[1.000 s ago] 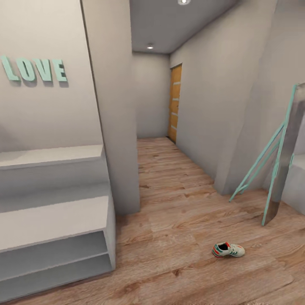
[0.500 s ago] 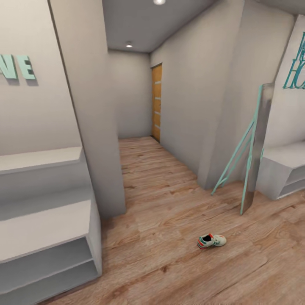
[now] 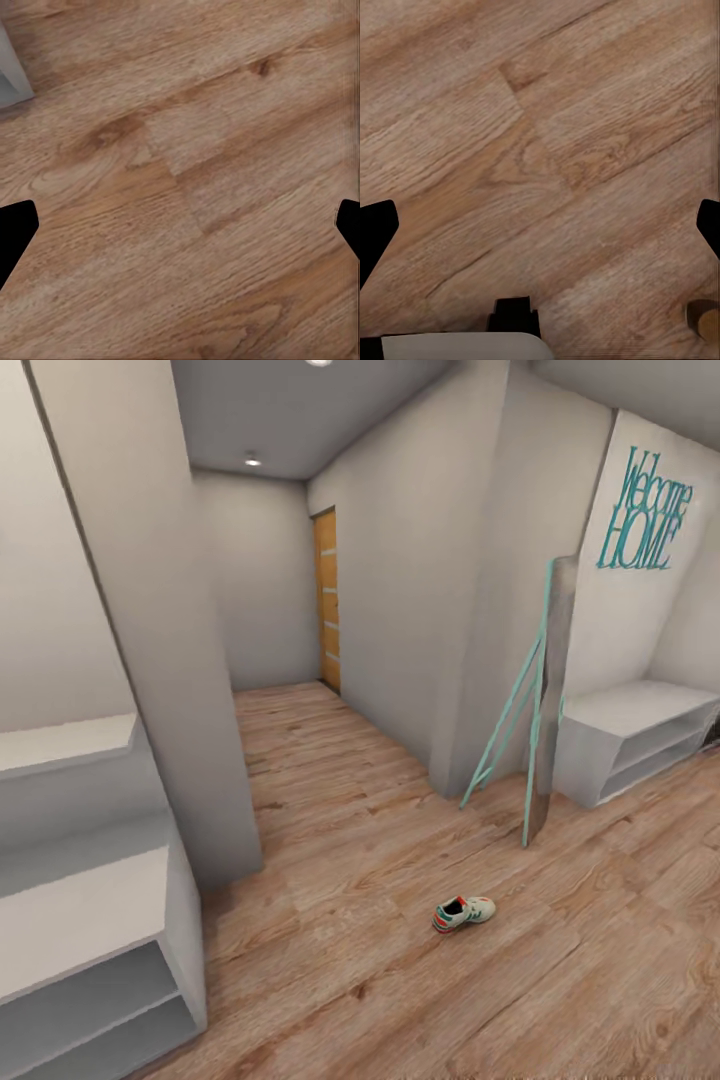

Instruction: Pick up the two gym shoes and the two sandals from the corridor floor and place them onto the hallstand (shoe rack) in the corridor, making sure they are on the rack and not on the floor. Arrange them so the two gym shoes are next to each other and the two sandals are next to each other.

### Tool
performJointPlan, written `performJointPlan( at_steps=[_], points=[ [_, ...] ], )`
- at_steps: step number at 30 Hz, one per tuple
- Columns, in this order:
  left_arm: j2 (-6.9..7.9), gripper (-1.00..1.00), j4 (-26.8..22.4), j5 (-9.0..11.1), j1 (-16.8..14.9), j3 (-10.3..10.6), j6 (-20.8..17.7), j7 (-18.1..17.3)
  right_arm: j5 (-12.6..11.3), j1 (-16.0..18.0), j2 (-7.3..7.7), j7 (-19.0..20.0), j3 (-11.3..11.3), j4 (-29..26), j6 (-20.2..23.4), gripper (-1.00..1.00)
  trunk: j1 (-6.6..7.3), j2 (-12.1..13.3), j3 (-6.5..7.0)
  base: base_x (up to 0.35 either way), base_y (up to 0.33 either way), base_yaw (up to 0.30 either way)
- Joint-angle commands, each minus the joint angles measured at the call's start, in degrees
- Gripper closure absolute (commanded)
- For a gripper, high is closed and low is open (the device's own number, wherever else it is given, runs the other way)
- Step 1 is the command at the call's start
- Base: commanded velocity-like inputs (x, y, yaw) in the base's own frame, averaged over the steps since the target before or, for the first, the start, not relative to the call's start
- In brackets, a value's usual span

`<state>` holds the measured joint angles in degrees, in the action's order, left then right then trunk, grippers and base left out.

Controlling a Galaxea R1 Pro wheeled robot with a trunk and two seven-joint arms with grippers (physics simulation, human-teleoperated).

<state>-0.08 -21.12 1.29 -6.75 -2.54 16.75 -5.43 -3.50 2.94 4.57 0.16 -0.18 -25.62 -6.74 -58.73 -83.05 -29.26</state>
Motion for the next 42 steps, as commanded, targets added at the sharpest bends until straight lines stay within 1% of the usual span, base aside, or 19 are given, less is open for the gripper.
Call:
performJointPlan(
  at_steps=[1, 32, 42],
  points=[
    [-0.01, -1.0, 0.03, 0.15, -0.02, -0.27, 0.12, -0.46, -0.37, 0.04, 0.0, 0.02, 0.01, 0.05, -0.21, -1.0, 0.0, -0.03, -0.08, 0.0, 0.0, -0.267],
    [-0.01, -1.0, 0.03, 0.2, -0.05, -0.27, 0.12, -0.46, -0.37, 0.04, 0.0, 0.0, 0.0, 0.04, -0.24, -1.0, 0.0, -0.03, -0.73, 0.002, 0.001, -0.267],
    [-0.01, -1.0, 0.03, 0.2, -0.04, -0.27, 0.12, -0.46, -0.37, 0.05, 0.0, -0.03, 0.0, 0.04, -0.21, -1.0, 0.0, -0.03, -1.03, 0.164, 0.149, -0.267]
  ],
)
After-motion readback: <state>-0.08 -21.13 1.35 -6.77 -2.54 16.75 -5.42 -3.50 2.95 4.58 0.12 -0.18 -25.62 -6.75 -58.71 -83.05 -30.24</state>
